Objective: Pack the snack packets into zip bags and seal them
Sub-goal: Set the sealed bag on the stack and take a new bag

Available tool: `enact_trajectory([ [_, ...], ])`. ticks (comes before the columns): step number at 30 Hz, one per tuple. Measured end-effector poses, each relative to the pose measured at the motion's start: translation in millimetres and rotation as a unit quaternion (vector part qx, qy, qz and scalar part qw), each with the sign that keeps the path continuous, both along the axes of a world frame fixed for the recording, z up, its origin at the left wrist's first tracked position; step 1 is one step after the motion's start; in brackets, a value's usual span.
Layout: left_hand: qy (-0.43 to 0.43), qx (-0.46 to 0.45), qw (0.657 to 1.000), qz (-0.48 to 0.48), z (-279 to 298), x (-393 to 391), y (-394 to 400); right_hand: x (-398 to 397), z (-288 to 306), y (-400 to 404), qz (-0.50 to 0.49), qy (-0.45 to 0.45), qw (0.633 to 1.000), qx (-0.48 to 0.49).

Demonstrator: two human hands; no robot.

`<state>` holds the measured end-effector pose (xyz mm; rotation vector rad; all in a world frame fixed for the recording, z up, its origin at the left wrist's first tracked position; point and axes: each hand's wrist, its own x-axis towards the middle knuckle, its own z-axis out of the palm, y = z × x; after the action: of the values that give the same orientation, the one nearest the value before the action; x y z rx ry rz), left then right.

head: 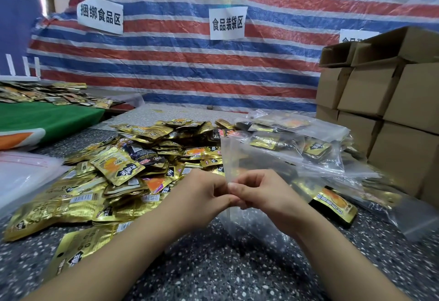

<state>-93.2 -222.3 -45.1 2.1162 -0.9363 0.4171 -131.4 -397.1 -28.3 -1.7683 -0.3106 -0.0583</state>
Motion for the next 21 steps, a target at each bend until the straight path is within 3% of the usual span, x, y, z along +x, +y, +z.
enact_trajectory([
  [7, 0.119, -0.016, 0.991, -0.066, 8.4, -4.9, 3.4, 0.7, 2.1, -3.1, 0.004, 0.000, 1.000, -0.022],
  [13, 0.225, -0.106, 0.963, -0.104, 20.3, -8.5, 3.5, 2.6, 7.7, -6.9, 0.016, 0.036, 0.995, 0.090],
  [15, 0.243, -0.152, 0.957, -0.051, 24.8, -0.4, 8.9, 7.7, 10.2, -13.1, -0.059, 0.044, 0.988, 0.132],
  [18, 0.256, -0.199, 0.946, 0.010, 28.8, 10.4, 19.5, 12.2, 9.8, -23.1, -0.219, -0.017, 0.974, 0.049],
  [21, 0.201, -0.113, 0.970, 0.071, 20.3, 13.3, 18.8, 12.0, 4.1, -17.7, -0.264, -0.071, 0.961, -0.036],
])
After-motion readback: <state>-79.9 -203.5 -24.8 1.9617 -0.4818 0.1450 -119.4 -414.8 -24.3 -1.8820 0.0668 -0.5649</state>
